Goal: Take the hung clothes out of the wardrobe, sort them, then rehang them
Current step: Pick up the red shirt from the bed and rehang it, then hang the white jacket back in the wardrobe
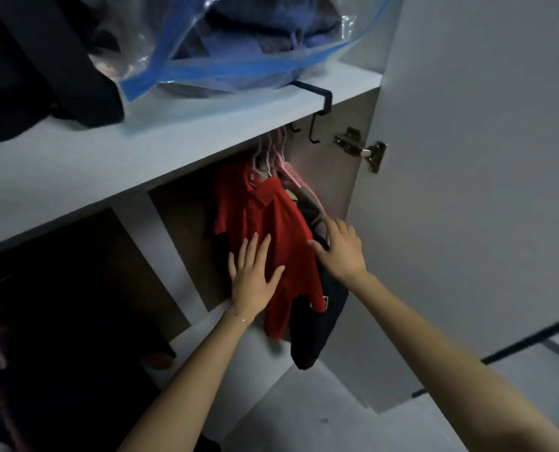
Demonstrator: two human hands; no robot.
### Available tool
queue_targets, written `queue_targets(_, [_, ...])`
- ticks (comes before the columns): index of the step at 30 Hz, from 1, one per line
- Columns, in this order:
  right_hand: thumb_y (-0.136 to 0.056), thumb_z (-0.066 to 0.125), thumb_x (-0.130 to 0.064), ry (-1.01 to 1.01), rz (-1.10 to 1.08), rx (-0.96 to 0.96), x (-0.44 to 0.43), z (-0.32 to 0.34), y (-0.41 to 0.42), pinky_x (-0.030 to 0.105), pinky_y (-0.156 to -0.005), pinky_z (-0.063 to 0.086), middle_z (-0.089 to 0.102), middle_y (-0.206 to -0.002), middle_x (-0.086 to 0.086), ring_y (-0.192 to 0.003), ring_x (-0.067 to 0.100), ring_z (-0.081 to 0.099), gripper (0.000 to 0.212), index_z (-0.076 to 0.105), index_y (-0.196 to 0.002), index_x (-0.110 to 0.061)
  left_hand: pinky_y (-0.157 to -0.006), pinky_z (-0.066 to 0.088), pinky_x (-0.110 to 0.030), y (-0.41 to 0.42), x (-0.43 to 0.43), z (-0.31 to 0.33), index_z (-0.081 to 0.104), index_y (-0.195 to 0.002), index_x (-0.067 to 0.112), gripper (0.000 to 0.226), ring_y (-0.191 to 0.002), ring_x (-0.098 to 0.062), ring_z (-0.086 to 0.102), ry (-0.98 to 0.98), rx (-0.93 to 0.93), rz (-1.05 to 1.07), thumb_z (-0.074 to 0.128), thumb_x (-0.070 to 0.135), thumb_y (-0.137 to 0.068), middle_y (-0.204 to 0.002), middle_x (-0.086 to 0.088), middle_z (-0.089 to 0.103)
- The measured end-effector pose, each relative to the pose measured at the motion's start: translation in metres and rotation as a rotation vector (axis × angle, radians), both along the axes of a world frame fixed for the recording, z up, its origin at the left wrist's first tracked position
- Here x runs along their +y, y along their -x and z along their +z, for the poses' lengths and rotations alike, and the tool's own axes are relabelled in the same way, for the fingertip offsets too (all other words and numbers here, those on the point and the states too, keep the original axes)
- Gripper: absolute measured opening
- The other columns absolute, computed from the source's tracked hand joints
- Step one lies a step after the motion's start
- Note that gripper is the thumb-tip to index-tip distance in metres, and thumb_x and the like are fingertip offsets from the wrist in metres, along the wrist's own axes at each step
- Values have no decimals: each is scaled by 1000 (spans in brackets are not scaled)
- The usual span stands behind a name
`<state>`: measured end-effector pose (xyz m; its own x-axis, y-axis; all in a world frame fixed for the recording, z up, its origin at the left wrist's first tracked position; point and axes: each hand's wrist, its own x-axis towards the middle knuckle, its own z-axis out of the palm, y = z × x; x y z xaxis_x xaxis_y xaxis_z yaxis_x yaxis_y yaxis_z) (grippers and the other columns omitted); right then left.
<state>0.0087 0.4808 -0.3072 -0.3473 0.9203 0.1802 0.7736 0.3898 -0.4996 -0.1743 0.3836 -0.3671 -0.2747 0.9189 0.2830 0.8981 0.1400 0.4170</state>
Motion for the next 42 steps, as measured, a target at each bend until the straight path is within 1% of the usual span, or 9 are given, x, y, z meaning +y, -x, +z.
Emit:
queue_targets(6, [-94, 58, -34, -28, -80, -204, -46, -16, -93, 42, -107, 29, 38, -152, 6, -138, 30, 32, 62, 35, -149, -18, -119, 11, -55, -66, 3, -2, 26, -156, 27, 75, -151, -26, 16, 0, 23, -169, 33, 61, -90, -163, -3, 24])
queue_targets(10, [-97, 54, -35, -13, -149, -214, -85, -20, -155, 42, -110, 26, 32, -156, 6, -142, 29, 27, 61, 30, -152, -20, -117, 17, -57, -126, -3, -1, 35, -152, 24, 71, -149, -28, 24, -17, 72, -270, 36, 59, -90, -159, -4, 34])
queue_targets(14, [-98, 52, -36, 4, -213, -247, -127, -28, -219, 41, -112, 25, 31, -156, 6, -144, 28, 25, 61, 28, -152, -21, -117, 19, -58, -193, -17, -12, 35, -153, 24, 73, -146, -27, 31, 26, 99, -331, 32, 61, -90, -156, -5, 39])
queue_targets(16, [-98, 52, -36, 10, -237, -261, -152, -35, -254, 40, -113, 24, 32, -155, 6, -144, 29, 25, 61, 29, -152, -21, -117, 15, -58, -230, -29, -21, 32, -154, 24, 75, -147, -28, 28, 65, 88, -352, 30, 62, -90, -158, -5, 36])
queue_targets(19, [-99, 51, -34, 36, -288, -264, -188, -41, -316, 41, -115, 20, 29, -157, 6, -146, 30, 21, 61, 27, -153, -21, -120, 7, -55, -290, -54, -34, 22, -157, 26, 69, -151, -25, 17, 138, 92, -403, 39, 57, -98, -162, -2, 25])
queue_targets(22, [-99, 50, -34, 67, -373, -267, -220, -45, -383, 42, -115, 20, 28, -158, 7, -146, 31, 21, 60, 26, -153, -21, -121, 2, -53, -351, -78, -43, 15, -158, 28, 68, -153, -22, 8, 204, 86, -497, 41, 53, -100, -165, 1, 16])
queue_targets(31, [-100, 48, -37, 156, -635, -285, -298, -57, -542, 41, -116, 19, 23, -159, 6, -147, 30, 17, 62, 22, -154, -23, -121, 1, -47, -522, -115, -43, 15, -158, 28, 68, -152, -20, 8, 194, 62, -756, 43, 51, -100, -165, 2, 15])
queue_targets(37, [-98, 50, -39, 207, -818, -267, -328, -65, -628, 42, -117, 18, 23, -160, 5, -148, 30, 15, 64, 22, -154, -25, -121, -2, -47, -628, -111, -44, 13, -158, 28, 67, -153, -17, 6, 212, 88, -918, 42, 50, -101, -166, 1, 11])
queue_targets(42, [-97, 52, -38, 237, -960, -255, -342, -72, -703, 43, -115, 18, 26, -158, 6, -146, 31, 19, 64, 26, -153, -24, -121, 0, -50, -727, -94, -53, 17, -157, 29, 69, -152, -20, 8, 213, 106, -1056, 38, 56, -98, -165, 0, 15])
